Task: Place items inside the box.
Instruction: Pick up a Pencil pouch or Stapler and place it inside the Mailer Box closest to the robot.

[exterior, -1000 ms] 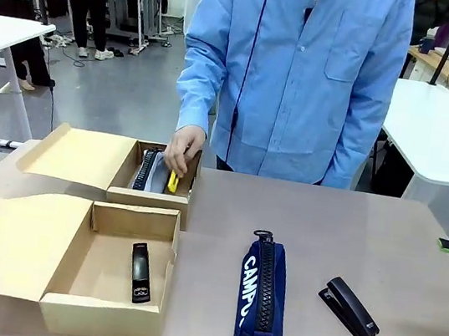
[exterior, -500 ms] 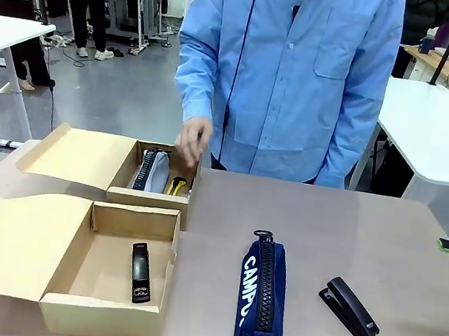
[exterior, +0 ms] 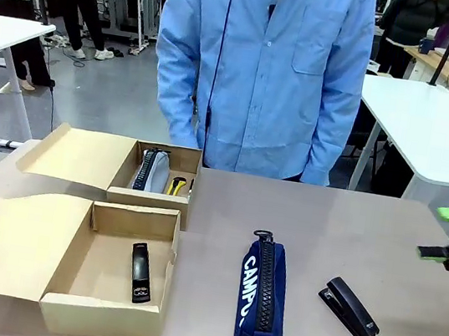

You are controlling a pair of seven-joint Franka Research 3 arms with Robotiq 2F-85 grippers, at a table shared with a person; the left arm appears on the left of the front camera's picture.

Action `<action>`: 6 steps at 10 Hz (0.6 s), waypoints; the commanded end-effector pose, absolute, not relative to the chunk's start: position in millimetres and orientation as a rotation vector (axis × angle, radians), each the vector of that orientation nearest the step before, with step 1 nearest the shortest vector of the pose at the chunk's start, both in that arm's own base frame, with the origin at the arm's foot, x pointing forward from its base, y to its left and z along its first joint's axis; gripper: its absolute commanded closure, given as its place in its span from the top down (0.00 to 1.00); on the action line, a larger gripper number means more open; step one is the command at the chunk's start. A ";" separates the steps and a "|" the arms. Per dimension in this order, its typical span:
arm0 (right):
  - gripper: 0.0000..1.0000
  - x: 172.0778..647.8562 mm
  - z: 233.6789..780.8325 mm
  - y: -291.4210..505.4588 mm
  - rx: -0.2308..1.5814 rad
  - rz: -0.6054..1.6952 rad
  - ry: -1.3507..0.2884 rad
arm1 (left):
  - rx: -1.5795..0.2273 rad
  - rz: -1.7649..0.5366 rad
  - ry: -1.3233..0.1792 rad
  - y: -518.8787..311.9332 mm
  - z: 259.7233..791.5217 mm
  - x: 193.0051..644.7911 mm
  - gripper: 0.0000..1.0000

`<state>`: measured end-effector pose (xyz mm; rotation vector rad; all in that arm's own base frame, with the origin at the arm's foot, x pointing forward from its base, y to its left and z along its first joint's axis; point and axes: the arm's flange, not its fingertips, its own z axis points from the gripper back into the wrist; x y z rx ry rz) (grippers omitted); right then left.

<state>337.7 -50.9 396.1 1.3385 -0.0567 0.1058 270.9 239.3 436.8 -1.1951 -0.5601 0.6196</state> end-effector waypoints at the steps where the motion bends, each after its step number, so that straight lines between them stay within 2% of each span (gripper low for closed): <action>1: 1.00 331.6 447.2 23.5 1.016 0.242 0.016 | -1.207 0.603 -0.583 238.6 436.5 270.4 1.00; 3: 1.00 312.5 463.3 102.1 0.354 0.144 0.101 | -1.207 0.603 -0.583 238.6 436.5 270.4 1.00; 4: 1.00 287.8 471.3 131.1 0.065 0.184 0.056 | -1.207 0.603 -0.583 238.6 436.5 270.4 1.00; 5: 1.00 265.3 481.2 139.1 0.008 0.275 0.010 | -1.207 0.603 -0.583 238.6 436.5 270.4 1.00; 6: 1.00 248.1 490.4 138.4 -0.037 0.228 -0.043 | -1.207 0.603 -0.583 238.6 436.5 270.4 1.00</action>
